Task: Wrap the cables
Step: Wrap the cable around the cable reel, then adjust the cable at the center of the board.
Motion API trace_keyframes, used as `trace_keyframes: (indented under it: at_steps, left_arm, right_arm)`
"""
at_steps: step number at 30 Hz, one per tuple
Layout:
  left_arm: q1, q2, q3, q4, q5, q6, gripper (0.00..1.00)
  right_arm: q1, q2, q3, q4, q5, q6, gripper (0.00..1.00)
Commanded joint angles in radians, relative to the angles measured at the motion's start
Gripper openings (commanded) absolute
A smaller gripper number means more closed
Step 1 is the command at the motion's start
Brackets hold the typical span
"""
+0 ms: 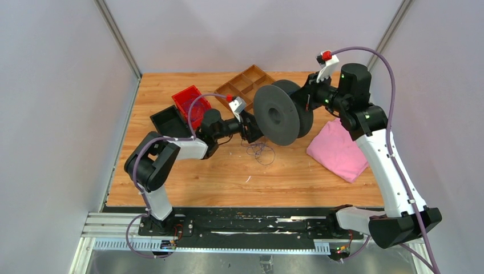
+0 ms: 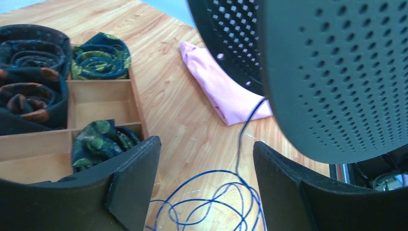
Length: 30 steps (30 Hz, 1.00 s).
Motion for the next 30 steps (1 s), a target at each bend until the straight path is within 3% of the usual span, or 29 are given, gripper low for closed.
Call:
trace_keyframes:
  at_steps: [1,4,8,14,25,30]
  left_arm:
    - [-0.042,0.026,0.004,0.088,-0.011,-0.029,0.73]
    - [-0.067,0.047,0.009,0.093,-0.004,-0.049,0.64]
    - [-0.091,0.066,-0.001,0.092,-0.003,-0.062,0.37]
    - [-0.134,0.071,-0.019,0.069,-0.003,-0.03,0.12]
    - [-0.192,0.069,-0.015,0.003,0.016,0.011,0.09]
    - [-0.192,0.052,-0.035,-0.078,0.051,0.102,0.07]
  right_arm:
    - [-0.019,-0.006,0.053,0.038,-0.009,0.03,0.01]
    - [-0.023,-0.007,0.056,0.038,-0.001,0.035,0.01]
    - [-0.029,-0.004,0.064,0.039,0.027,0.042,0.01]
    - [-0.034,0.016,0.087,0.038,0.058,0.061,0.01]
    - [-0.04,0.047,0.122,0.035,0.142,0.069,0.01]
    - [-0.053,0.055,0.144,0.032,0.168,0.046,0.01]
